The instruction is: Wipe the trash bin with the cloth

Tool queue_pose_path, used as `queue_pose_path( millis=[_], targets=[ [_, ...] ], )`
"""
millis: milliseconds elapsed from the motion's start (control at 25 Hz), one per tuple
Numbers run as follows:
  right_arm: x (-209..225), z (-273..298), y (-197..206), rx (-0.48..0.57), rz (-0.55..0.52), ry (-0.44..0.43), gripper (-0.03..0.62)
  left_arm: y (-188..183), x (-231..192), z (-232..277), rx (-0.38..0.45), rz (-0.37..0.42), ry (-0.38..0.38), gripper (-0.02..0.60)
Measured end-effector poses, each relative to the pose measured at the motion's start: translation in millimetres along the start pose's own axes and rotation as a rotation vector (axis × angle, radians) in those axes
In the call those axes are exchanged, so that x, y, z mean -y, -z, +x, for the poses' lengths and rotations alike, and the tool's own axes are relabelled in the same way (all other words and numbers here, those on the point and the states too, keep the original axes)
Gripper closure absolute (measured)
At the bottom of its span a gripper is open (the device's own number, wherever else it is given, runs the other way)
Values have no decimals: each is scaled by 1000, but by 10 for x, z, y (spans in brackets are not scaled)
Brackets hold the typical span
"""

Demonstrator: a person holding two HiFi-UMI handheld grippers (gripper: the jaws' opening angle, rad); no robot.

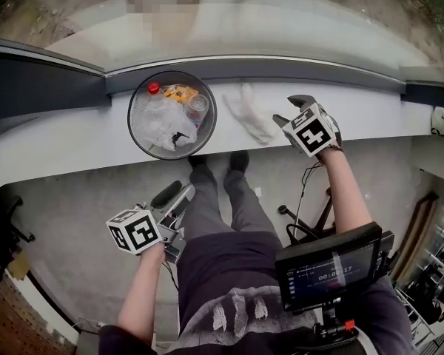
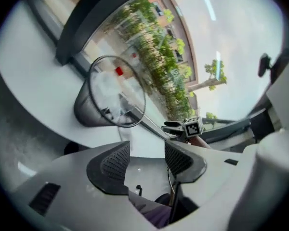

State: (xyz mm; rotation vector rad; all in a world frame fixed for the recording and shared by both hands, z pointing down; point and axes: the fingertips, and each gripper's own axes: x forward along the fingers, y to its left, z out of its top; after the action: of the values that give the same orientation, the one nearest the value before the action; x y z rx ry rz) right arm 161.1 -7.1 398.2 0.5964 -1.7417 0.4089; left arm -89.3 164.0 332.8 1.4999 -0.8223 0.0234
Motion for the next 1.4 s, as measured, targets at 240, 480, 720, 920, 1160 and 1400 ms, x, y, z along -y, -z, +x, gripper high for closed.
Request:
queue_pose_path(
  millis=[240, 480, 720, 920, 1160, 1400],
  targets=[
    [-204, -1362, -922, 426, 212, -86, 350, -942, 1405, -454, 221, 601, 196, 584],
    [-305, -2799, -1502, 801, 197, -116, 595, -1621, 2754, -915, 396, 717, 530, 584],
    [-667, -3648, -1332, 984, 180, -171, 595, -1281, 3475, -1131, 414, 904, 609, 584],
    [-859, -4076, -759, 1110, 250, -217, 595, -818, 3920, -982, 416, 1016, 691, 584],
    [-1189, -4303, 70, 1161, 264, -312, 595, 199, 4369, -831, 269, 989, 871, 584],
    [-1537, -4435, 401, 1224, 205, -386, 595, 1078, 4290, -910, 245, 1263, 620, 584]
  ],
)
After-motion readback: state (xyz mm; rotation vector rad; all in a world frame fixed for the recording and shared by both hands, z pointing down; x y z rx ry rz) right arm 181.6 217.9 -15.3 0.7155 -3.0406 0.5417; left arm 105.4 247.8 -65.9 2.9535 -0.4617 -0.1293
